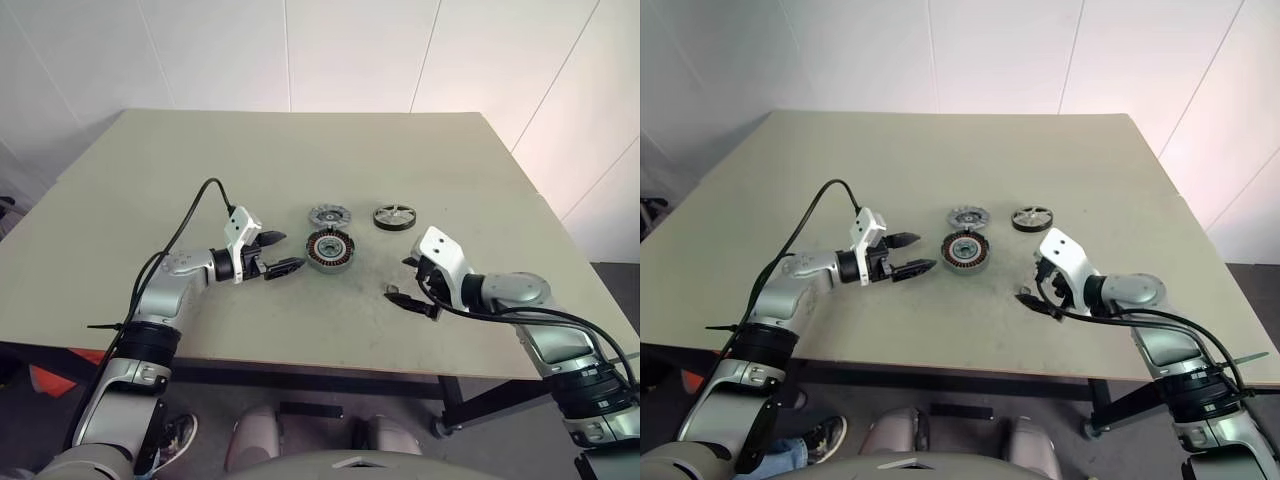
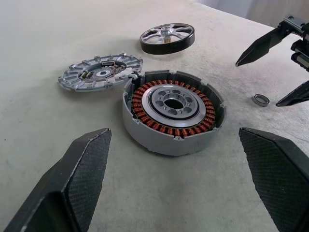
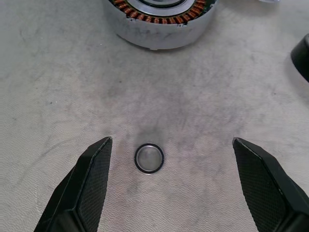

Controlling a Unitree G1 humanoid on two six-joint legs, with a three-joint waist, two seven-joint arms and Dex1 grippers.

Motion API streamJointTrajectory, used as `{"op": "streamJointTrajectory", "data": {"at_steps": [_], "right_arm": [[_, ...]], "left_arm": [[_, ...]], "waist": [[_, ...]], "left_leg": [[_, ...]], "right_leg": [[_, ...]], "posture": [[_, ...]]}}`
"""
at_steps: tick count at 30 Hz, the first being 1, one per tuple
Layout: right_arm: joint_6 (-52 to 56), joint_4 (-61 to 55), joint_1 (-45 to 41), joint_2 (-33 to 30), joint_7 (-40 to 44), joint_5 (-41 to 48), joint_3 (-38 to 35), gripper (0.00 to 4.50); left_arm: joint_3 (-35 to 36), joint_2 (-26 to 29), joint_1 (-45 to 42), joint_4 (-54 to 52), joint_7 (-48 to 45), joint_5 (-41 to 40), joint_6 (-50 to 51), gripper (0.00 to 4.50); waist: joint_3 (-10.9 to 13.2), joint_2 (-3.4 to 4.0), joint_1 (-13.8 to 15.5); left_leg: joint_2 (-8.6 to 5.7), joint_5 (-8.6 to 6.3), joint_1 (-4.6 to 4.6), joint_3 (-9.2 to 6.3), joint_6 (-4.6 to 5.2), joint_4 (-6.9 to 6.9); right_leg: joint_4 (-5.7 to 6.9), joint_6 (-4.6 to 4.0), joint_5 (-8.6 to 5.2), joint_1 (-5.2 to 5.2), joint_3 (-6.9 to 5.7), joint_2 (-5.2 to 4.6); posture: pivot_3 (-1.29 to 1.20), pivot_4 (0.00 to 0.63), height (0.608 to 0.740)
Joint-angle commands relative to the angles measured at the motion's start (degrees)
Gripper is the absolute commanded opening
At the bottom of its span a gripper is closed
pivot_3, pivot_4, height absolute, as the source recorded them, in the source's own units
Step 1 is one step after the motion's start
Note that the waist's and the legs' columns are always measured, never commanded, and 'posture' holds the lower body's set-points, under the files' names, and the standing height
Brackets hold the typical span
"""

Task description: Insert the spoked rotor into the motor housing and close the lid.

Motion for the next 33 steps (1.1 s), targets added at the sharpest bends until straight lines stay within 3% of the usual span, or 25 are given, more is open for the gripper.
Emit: {"op": "streamJointTrajectory", "data": {"at_steps": [1,3,6,16,22,28,33], "right_arm": [[-0.74,-0.67,0.28,0.66,-0.55,-0.35,0.44,4.47],[-0.87,0.44,0.59,1.02,-0.64,-0.68,1.10,4.47],[-1.24,1.99,1.02,1.36,-0.52,-0.79,1.42,3.89],[-2.03,3.56,0.92,0.81,-0.20,-0.62,1.14,0.57],[-2.05,2.83,-1.94,1.46,-1.37,0.14,-0.39,0.57],[2.64,1.00,-12.91,5.63,-4.91,3.33,-3.26,0.57],[5.46,0.67,-19.94,12.86,-4.69,4.15,2.07,0.57]], "left_arm": [[0.60,0.59,-0.65,-2.01,0.11,0.07,-1.29,4.50],[0.63,0.65,-0.65,-2.04,0.16,0.12,-1.40,4.50],[0.72,0.76,-0.64,-2.15,0.42,0.22,-1.65,4.50],[0.77,0.50,-0.90,-2.18,1.04,0.21,-2.09,4.50],[0.63,0.23,-1.11,-1.85,1.36,0.13,-2.34,4.50],[1.44,1.10,-0.95,-0.85,2.24,0.48,-2.50,4.50],[2.86,3.28,-2.00,3.89,5.06,2.58,-4.09,4.50]], "waist": [[0.00,0.00,0.00],[0.00,0.00,0.00],[-0.01,-0.01,-0.04],[-0.01,-0.02,-0.10],[-0.01,-0.02,-0.14],[0.00,-0.01,-0.62],[-0.01,-0.01,-0.54]], "left_leg": [[0.00,0.00,0.00,0.00,0.00,0.00],[0.00,0.00,0.00,0.00,0.00,0.00],[0.00,0.00,0.00,0.00,0.00,0.00],[0.00,0.04,0.47,0.00,-0.03,0.05],[0.00,0.04,0.96,0.00,-0.03,0.04],[0.05,0.07,0.88,0.02,-0.08,-0.02],[0.04,0.07,0.87,0.02,-0.11,-0.32]], "right_leg": [[0.00,-0.03,0.02,0.00,0.00,0.00],[0.00,-0.08,0.05,0.00,0.00,0.00],[0.00,-0.23,0.13,0.00,0.00,0.00],[-0.11,0.15,-0.09,0.55,0.01,-0.02],[-0.20,0.20,-0.12,1.06,0.01,-0.04],[-0.06,0.19,-0.11,0.82,0.01,0.00],[-0.03,-0.08,0.02,0.74,0.00,0.03]], "posture": [[0.00,0.000,0.740],[0.00,0.000,0.740],[0.00,0.000,0.740],[0.00,0.000,0.740],[0.00,0.000,0.740],[0.00,0.000,0.740],[0.00,0.000,0.740]]}}
